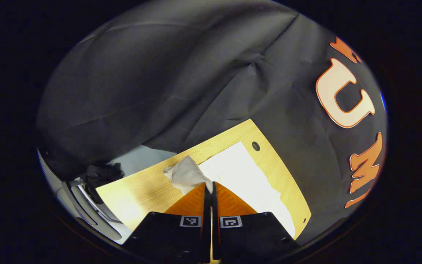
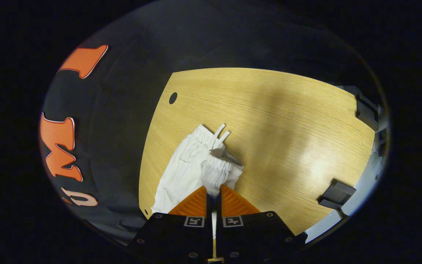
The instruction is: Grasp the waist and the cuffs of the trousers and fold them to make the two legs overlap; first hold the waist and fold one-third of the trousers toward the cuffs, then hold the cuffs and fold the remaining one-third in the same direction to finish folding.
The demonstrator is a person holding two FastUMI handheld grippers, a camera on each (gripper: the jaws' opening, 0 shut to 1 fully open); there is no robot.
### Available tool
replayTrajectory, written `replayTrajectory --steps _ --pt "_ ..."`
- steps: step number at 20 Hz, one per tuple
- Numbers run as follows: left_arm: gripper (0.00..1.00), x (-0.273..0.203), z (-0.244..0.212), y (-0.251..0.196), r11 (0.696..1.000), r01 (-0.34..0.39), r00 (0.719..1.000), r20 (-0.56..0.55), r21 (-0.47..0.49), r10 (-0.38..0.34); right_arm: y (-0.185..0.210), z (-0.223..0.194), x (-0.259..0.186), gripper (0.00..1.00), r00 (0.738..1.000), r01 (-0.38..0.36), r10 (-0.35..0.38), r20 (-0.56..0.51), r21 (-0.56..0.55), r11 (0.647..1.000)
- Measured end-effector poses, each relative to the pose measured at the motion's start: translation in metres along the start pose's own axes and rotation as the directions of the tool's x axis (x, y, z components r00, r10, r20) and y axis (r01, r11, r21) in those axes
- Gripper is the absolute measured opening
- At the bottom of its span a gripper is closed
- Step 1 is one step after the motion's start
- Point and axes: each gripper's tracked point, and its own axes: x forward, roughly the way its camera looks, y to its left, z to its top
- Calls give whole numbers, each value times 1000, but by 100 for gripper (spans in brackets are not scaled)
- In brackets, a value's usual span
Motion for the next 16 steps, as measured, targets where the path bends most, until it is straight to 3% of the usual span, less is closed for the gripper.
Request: replayTrajectory --steps 7,16 --pt "5 55 24 -43 993 47 997 -61 111 -41 39 15 -8 4 999 8 -7 48 -4 1000" --pt "5 121 50 -91 971 91 991 -119 221 -66 84 29 32 4 998 43 -43 34 12 999"
